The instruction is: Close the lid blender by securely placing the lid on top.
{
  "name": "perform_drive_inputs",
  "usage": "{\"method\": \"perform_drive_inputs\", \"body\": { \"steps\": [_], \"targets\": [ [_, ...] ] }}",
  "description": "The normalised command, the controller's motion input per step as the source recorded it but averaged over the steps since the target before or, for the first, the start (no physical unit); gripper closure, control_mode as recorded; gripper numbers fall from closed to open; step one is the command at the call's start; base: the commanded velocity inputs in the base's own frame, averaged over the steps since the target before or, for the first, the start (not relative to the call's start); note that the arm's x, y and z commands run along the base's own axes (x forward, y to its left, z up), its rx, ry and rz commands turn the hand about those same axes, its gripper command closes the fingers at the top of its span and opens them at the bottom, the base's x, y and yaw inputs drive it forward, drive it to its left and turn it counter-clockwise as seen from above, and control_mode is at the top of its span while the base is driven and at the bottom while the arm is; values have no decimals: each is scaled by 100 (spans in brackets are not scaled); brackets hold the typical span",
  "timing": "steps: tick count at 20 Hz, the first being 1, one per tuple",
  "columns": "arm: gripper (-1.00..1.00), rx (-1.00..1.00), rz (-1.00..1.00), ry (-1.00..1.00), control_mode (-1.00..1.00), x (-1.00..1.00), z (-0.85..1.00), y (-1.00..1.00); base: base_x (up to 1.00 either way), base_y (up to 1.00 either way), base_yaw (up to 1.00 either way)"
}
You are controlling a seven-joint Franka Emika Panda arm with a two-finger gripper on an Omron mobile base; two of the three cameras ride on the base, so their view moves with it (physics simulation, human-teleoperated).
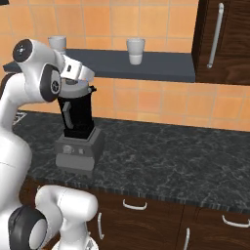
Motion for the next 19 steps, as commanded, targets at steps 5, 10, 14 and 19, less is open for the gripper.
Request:
{"method": "perform_drive_inputs", "body": {
  "steps": [5, 10, 14, 19],
  "targets": [
    [-100, 8, -17, 1, -100, -64, -88, -95, 0, 0, 0],
    [-100, -5, 0, 1, -100, -1, -27, -42, 0, 0, 0],
    [-100, -3, 0, 1, -100, -4, -24, -38, 0, 0, 0],
    [-100, -1, 0, 0, -100, -1, -9, -30, 0, 0, 0]
  ]
}}
